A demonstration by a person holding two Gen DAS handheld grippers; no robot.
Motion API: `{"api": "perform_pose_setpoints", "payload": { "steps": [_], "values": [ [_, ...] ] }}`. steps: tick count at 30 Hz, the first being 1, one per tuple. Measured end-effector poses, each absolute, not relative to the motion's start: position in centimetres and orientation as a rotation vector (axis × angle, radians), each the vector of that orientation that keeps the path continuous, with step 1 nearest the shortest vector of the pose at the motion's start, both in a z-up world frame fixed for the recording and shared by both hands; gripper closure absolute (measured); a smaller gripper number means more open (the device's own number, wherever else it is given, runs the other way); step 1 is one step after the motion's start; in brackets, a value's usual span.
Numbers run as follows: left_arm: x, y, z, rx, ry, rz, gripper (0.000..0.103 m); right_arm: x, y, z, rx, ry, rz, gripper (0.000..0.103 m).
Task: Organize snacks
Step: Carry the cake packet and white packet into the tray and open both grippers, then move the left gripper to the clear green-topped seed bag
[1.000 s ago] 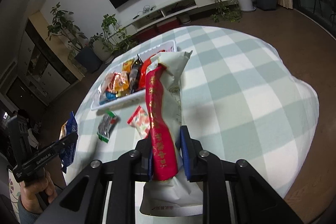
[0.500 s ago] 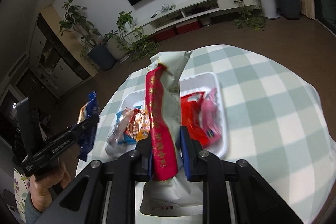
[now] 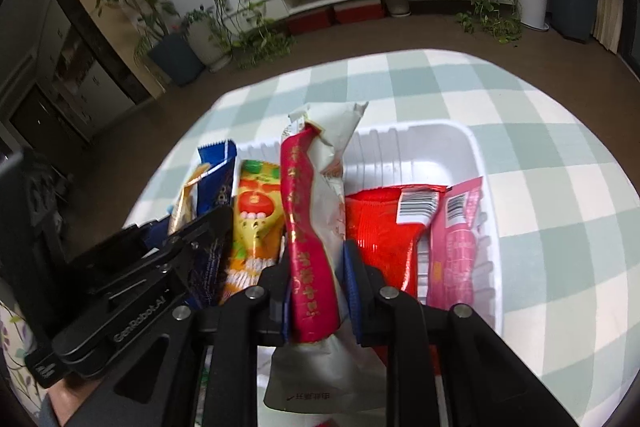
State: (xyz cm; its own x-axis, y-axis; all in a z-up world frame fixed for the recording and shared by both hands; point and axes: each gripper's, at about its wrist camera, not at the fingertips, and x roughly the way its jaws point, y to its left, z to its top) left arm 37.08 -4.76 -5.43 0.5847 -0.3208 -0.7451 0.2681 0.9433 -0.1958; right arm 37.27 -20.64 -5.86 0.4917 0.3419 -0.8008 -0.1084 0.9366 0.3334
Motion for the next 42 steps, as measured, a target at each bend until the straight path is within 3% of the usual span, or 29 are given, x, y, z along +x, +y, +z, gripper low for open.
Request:
{"api": "perform_pose_setpoints", "payload": {
  "steps": [3,6,11,18,26,29,31,35,42],
  "values": [
    [37.3,-4.8,-5.8,-0.058,0.873,-0.348,0.076,37.5,-20.1,-6.3,0.225,1.027,0.265,0.079],
    [37.2,-4.8,-5.9,-0.068,0.872,-0.356,0.071,37.4,-19.5,-5.9,0.194,1.023,0.260,0.069],
    [36.7,-3.9,-4.8,-0.086,0.842,-0.352,0.048,37.0,-19.8,-4.8,0.196,1.002,0.245,0.065],
    [35.2,-3.7,-3.5,-0.096,0.815,-0.363,0.046,35.9,-20.2,-3.2,0.180,0.972,0.224,0.063],
    [33.2,-3.1,-1.9,-0.104,0.780,-0.372,0.035,34.3,-20.6,-1.8,0.177,0.940,0.215,0.060],
    [32.4,-2.7,-0.9,-0.108,0.769,-0.381,0.025,33.0,-21.0,-1.4,0.176,0.921,0.220,0.052],
    [31.7,-2.4,-0.1,-0.102,0.766,-0.395,0.020,31.5,-21.6,-1.1,0.192,0.897,0.231,0.039],
    [29.6,-2.1,1.9,-0.091,0.740,-0.411,0.000,27.4,-22.8,-1.0,0.257,0.859,0.297,0.022],
    [22.7,-2.2,4.9,0.030,0.643,-0.307,0.000,18.3,-25.0,-2.8,0.381,0.815,0.356,0.013]
  ]
}}
